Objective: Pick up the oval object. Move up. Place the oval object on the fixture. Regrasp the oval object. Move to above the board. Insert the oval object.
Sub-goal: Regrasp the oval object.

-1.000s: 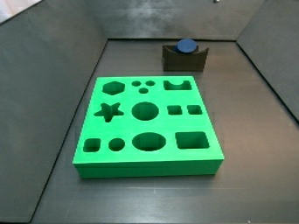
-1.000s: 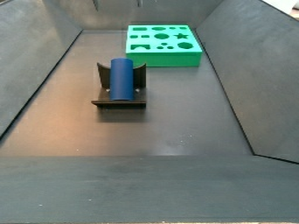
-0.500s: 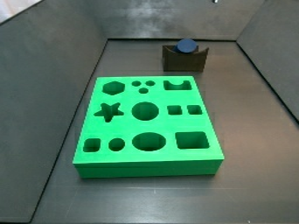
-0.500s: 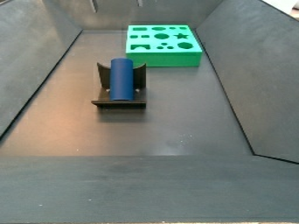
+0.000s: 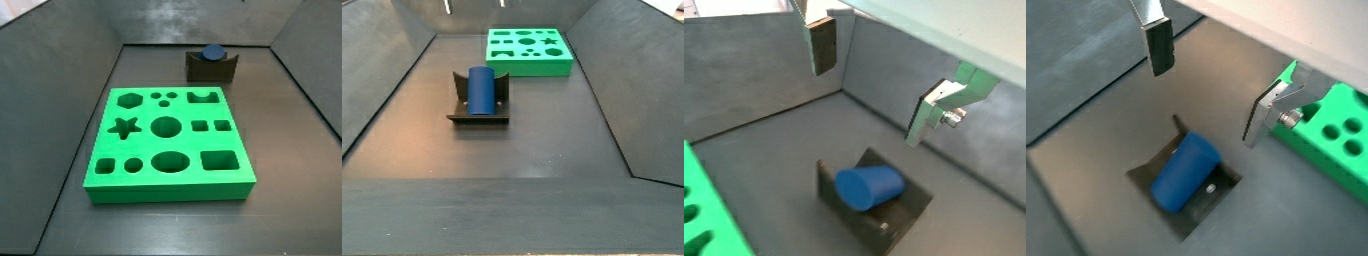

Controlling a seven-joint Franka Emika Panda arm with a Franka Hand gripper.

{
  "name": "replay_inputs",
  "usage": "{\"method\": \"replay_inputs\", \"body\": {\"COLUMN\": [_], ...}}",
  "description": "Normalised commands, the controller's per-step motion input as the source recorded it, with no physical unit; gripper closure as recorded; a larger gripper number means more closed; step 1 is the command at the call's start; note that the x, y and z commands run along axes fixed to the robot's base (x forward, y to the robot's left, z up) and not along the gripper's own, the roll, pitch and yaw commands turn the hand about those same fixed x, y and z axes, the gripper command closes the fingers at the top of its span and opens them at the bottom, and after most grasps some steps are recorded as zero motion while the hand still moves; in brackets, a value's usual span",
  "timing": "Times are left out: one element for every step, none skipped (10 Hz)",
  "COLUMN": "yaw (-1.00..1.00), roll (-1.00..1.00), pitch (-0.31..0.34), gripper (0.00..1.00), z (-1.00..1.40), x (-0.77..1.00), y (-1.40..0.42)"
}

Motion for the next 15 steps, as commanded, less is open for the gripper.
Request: {"method": "replay_inputs", "body": {"yaw": [0.04,0.04,0.04,0.04,0.04,0.05,0.05,0.07,0.08,0.09,0.10,0.12,0.14,0.15,0.14], "roll": [1.00,1.00,1.00,1.00,1.00,1.00,1.00,1.00,0.83,0.63,0.43,0.25,0.14,0.11,0.10], "pitch": [-0.024,-0.021,-0.017,-0.006,0.005,0.022,0.052,0.082,0.101,0.110,0.111,0.101,0.042,0.021,-0.027], "gripper": [0.00,0.00,0.00,0.00,0.00,0.00,0.00,0.00,0.00,0.00,0.00,0.00,0.00,0.00,0.00], "z": [0.02,0.00,-0.01,-0.01,-0.01,-0.01,-0.01,-0.01,-0.01,-0.01,-0.02,-0.01,-1.00,-1.00,-1.00], "x": [-0.02,0.00,0.01,0.03,0.04,0.05,0.07,0.08,0.08,0.09,0.09,0.08,0.03,0.03,0.05], "y": [-0.02,-0.02,-0.02,-0.02,-0.03,-0.03,-0.03,-0.03,-0.04,-0.04,-0.04,-0.03,0.08,0.08,0.07]}}
